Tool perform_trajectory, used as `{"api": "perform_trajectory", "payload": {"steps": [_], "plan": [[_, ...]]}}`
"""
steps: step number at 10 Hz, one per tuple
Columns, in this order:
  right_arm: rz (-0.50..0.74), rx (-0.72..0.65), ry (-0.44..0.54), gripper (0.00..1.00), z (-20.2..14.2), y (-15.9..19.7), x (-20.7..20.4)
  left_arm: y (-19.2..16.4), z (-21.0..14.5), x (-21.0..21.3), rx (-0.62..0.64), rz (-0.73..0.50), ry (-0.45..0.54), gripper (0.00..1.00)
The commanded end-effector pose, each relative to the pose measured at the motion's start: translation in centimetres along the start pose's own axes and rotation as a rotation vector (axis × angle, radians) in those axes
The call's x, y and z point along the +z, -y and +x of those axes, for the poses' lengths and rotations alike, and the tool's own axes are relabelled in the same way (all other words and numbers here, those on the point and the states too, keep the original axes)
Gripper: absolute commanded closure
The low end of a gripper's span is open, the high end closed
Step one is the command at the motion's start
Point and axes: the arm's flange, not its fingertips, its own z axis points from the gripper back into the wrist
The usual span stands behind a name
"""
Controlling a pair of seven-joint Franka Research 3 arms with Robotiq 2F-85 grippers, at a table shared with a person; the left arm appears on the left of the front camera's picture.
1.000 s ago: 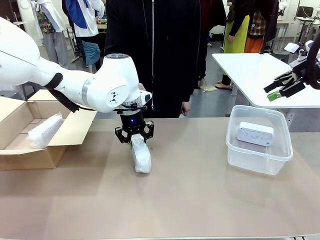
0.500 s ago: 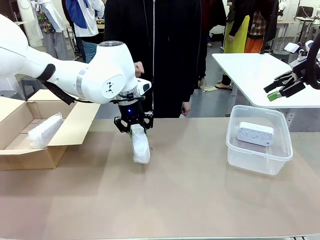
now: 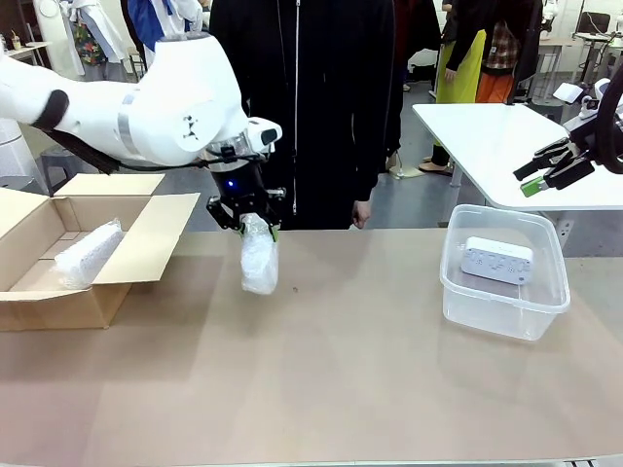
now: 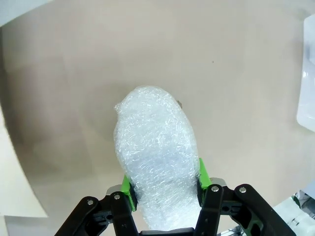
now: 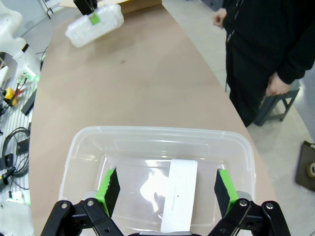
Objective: Separate and place wrapped and unwrapped clocks.
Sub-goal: Pick up the Digital clock indicated by the person.
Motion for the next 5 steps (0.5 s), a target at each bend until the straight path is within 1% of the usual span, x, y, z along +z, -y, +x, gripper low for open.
{"api": "perform_trajectory", "payload": {"steps": [1, 2, 3, 4, 5], "plan": [[0.001, -0.001, 0.001, 0.00, 0.0, -0.1, 0.0, -1.7, 0.0, 2.3, -0.023, -0.001, -0.001, 0.65], [0.001, -0.001, 0.001, 0.00, 0.0, -0.1, 0.0, -2.1, 0.2, 3.0, -0.033, -0.006, 0.003, 0.84], [0.001, -0.001, 0.001, 0.00, 0.0, -0.1, 0.0, -2.4, 0.5, 3.5, -0.042, 0.005, 0.002, 0.65], [0.001, -0.001, 0.001, 0.00, 0.0, -0.1, 0.0, -2.6, 0.8, 4.0, -0.056, 0.005, 0.003, 1.00], [0.001, -0.001, 0.001, 0.00, 0.0, -0.1, 0.0, -2.6, 1.0, 4.2, -0.068, 0.006, 0.000, 0.84]]}}
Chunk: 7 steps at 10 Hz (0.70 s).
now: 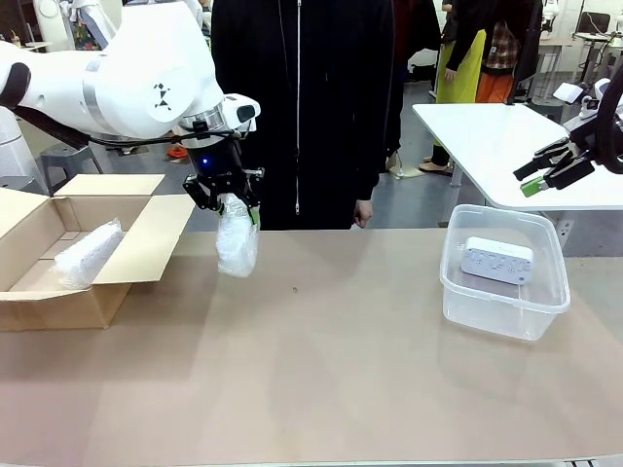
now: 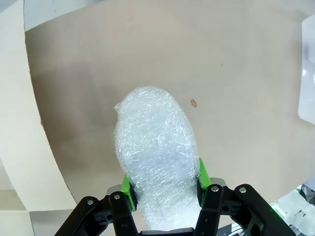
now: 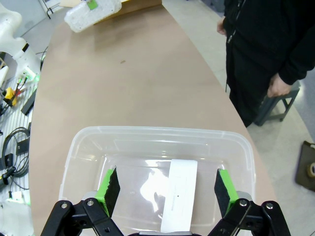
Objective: Separate and place wrapped and unwrapped clocks.
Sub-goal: Pick up the Digital clock indicated by the person.
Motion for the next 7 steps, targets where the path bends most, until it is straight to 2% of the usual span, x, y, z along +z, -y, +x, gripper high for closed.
{"api": "perform_trajectory", "payload": {"steps": [1, 7], "plan": [[0.001, -0.001, 0.001, 0.00, -0.01, -0.05, -0.03, -0.14, 0.49, 1.00, -0.041, -0.030, -0.008, 1.00], [0.001, -0.001, 0.001, 0.00, -0.01, -0.05, -0.03, 0.01, 0.11, 0.18, -0.011, -0.004, 0.003, 1.00]]}}
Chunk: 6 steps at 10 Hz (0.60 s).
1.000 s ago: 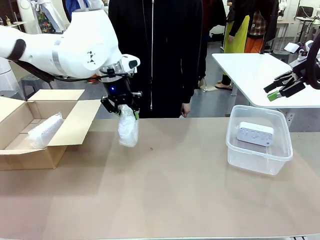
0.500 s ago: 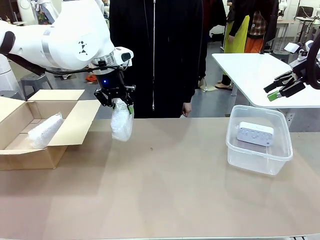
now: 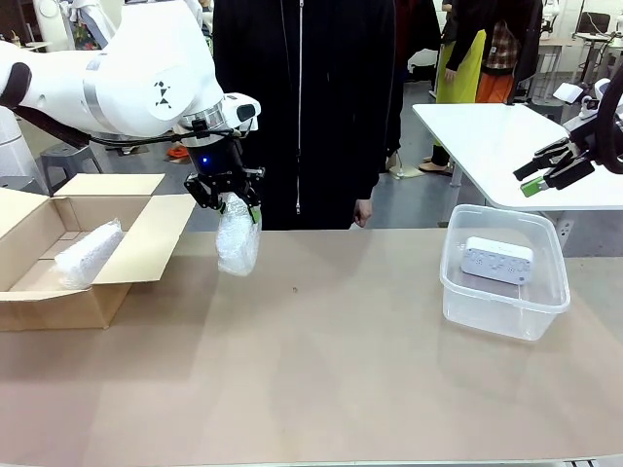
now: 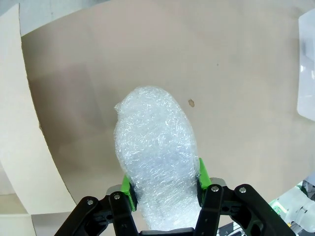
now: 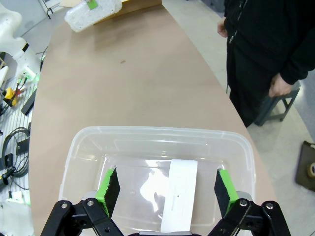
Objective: Separate and place wrapped and unwrapped clocks.
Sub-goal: Pick up the Digital clock indicated by the person.
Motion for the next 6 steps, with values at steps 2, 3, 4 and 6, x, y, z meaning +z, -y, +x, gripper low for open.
{"api": "perform_trajectory", "payload": {"steps": [2, 3, 4, 6], "plan": [[0.001, -0.001, 0.001, 0.00, -0.01, -0.05, -0.03, -0.08, -0.05, 0.18, 0.012, 0.006, 0.005, 1.00], [0.001, -0.001, 0.001, 0.00, -0.01, -0.05, -0.03, -0.08, -0.05, 0.18, 0.012, 0.006, 0.005, 1.00], [0.001, -0.001, 0.001, 0.00, -0.01, -0.05, -0.03, -0.08, -0.05, 0.18, 0.012, 0.006, 0.005, 1.00], [0.001, -0.001, 0.001, 0.00, -0.01, -0.05, -0.03, -0.08, -0.05, 0.18, 0.012, 0.006, 0.005, 1.00]]}}
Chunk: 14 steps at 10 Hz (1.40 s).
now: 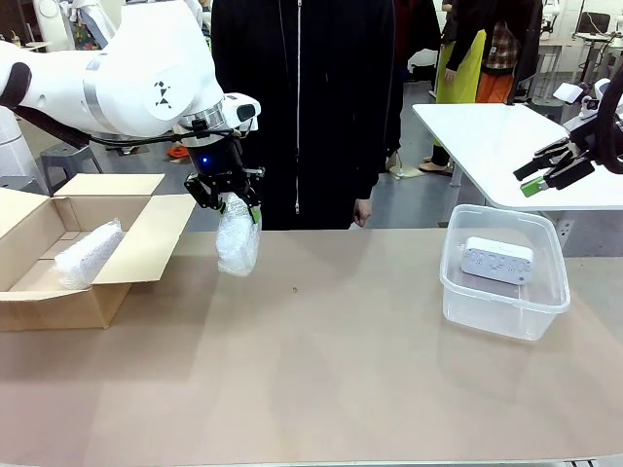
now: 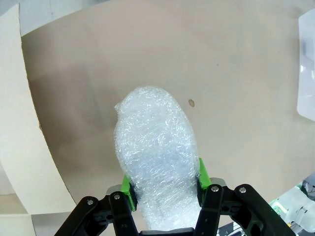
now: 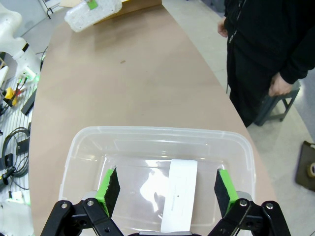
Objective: Separate and place wrapped and unwrapped clocks.
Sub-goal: Pick up the Digital clock indicated by the person, then if the picked Digital clock is wrapped, place it in the Package Box ; if not, place it in the Organizing box.
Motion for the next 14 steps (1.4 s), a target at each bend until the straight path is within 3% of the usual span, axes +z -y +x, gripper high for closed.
{"api": "perform_trajectory", "payload": {"steps": [1, 6, 7, 14], "plan": [[0.001, -0.001, 0.001, 0.00, 0.0, -0.1, 0.0, -0.1, -0.1, 0.2, 0.011, 0.006, 0.005, 1.00], [0.001, -0.001, 0.001, 0.00, 0.0, -0.1, 0.0, -0.1, -0.1, 0.2, 0.011, 0.006, 0.005, 1.00], [0.001, -0.001, 0.001, 0.00, 0.0, -0.1, 0.0, 0.0, 0.0, 0.0, 0.000, 0.000, 0.000, 0.45], [0.001, -0.001, 0.001, 0.00, 0.0, -0.1, 0.0, -8.1, -1.3, 4.4, 0.011, -0.026, -0.102, 0.45]]}}
